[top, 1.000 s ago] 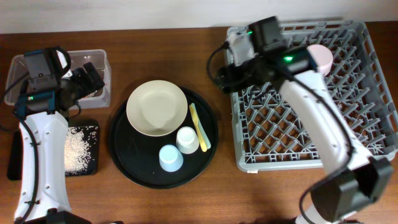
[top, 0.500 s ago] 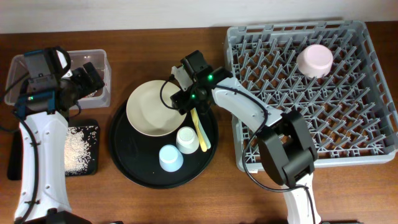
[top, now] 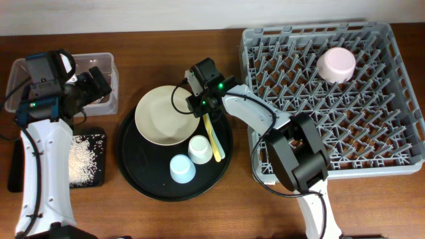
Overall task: Sort waste into correct bins and load items into the dishwasher rack
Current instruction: 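Move the right gripper to the beige bowl and grasp its rim, then lift the beige bowl with the right gripper and carry it to the rack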
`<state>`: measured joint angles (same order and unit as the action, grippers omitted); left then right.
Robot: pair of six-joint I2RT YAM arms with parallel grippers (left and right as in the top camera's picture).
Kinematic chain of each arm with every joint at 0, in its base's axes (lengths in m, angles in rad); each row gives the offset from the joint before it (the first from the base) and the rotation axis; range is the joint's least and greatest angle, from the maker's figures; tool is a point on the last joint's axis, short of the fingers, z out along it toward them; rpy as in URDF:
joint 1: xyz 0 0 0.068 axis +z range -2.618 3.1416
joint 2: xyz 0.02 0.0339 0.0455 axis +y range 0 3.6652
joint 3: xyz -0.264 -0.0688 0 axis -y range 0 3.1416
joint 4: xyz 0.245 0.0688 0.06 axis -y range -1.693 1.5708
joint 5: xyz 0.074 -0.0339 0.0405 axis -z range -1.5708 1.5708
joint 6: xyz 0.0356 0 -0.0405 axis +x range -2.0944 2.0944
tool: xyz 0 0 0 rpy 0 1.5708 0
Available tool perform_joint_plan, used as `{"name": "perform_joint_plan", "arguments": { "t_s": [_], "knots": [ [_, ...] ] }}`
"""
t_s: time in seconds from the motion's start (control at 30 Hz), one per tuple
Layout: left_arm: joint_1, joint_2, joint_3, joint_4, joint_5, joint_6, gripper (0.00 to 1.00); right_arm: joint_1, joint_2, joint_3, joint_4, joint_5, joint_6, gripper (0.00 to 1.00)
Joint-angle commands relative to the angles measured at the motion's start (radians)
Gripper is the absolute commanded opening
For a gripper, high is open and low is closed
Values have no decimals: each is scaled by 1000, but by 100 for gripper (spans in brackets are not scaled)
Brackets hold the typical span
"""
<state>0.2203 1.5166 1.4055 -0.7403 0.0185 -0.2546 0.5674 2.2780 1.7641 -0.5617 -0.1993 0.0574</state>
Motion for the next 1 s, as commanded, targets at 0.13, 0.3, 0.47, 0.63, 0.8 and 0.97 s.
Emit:
{"name": "perform_joint_plan", "arguments": {
  "t_s": [0.13, 0.3, 0.47, 0.63, 0.8, 0.97],
  "knots": [
    [3, -4, 13, 3, 0, 1, 99, 9, 6, 2, 0, 9, 8, 7],
    [3, -4, 13, 2, 0, 1, 99, 8, -9, 54, -27, 8, 8, 4],
    [3, -4, 13, 3, 0, 1, 99, 8, -113, 152, -40, 8, 8, 4],
    [3, -4, 13, 3, 0, 1, 99, -2, -256, 194, -114, 55, 8, 4],
    [3, -4, 13, 3, 0, 1, 99, -32, -436, 194, -315, 373, 64, 4],
    [3, -4, 13, 3, 0, 1, 99, -151, -647, 194, -659, 834, 214, 4]
  ]
}}
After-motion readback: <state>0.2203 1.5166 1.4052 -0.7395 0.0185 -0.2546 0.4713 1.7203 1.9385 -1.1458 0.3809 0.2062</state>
